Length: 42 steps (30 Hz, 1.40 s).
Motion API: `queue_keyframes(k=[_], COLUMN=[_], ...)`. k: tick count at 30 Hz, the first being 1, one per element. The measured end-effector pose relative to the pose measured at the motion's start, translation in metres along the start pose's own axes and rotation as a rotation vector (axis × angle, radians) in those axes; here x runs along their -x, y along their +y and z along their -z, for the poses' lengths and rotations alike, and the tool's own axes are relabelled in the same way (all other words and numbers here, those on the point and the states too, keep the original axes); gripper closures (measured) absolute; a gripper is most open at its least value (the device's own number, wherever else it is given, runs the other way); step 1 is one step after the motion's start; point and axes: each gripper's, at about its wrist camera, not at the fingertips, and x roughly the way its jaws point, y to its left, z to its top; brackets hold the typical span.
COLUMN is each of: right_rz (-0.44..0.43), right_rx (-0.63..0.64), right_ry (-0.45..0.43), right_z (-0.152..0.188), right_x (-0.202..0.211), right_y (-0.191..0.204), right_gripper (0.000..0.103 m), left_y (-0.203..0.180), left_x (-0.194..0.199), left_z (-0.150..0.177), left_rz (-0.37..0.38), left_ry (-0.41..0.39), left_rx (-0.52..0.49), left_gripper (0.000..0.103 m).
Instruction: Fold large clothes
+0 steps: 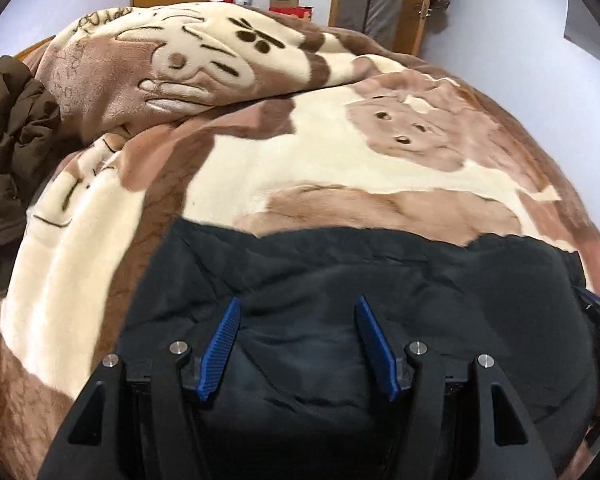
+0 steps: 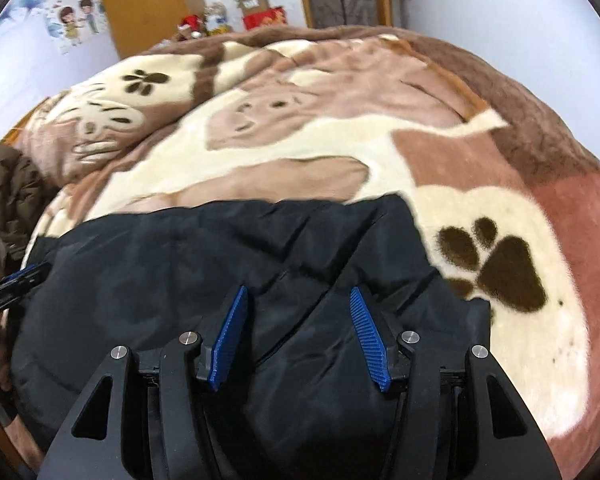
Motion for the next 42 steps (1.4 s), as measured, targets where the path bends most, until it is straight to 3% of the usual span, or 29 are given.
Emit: queue_keyframes(k=[2,8,17,19,22,26,30,32,36,42], right_rz=[0.013,0.031,0.05,0.049,0.063,-0.006,-0.029,-0.031,-0.048,-0.024], right_rx=[-0.037,-0.035,-0.03,-0.03,-0.013,0.003,0.059,0.078,0.043,0.077], right_ry=[0.028,0.038,0.033,0.046,0.025,-0.075,-0.131,-0.108,-0.046,-0.025], right_z=[-0.004,0.001,0.003,-0.001,-0.004,0.0,0.016,0.024,0.029,0.029], right_x=[-0.014,-0.041,-0.048,-0.041,-0.017,0.033,0.056,0.046,0.017,-0.012], right_y=[-0.007,-0.014,-0.014,-0.015,-0.01,0.009,0.035,0.04,0.027,0.028], right_gripper=[0.049,0.05,0.05,0.05,0.05,0.049,0.05,0.05,0.05,0.05], left_y=[0.002,0.008,0.001,-0.002,-0.002,-0.021,-0.071,-0.096,-0.122,-0.128], left_x=[-0.014,-0.037,-0.048,-0.04,-0.013,0.036,0.061,0.055,0.014,-0.021], left_z=[0.001,0.011,0.014,0.009,0.004,0.002,0.012,0.018,0.027,0.022], left_rz=[-0.03,-0.02,-0.063,-0.078,-0.027,0.119,0.212,0.248,0.235,0.195], left_ry=[0.008,0.0,-0.01,-0.001,-0.015,-0.103,-0.142,-0.108,0.002,0.033], left_rx=[-0.007,0.039,0.029,0.009,0.033,0.053,-0.025,-0.072,-0.101,-0.11], left_gripper=[0.039,0.038,0.038,0.042,0.057,0.058,0.058,0.058,0.058,0.058])
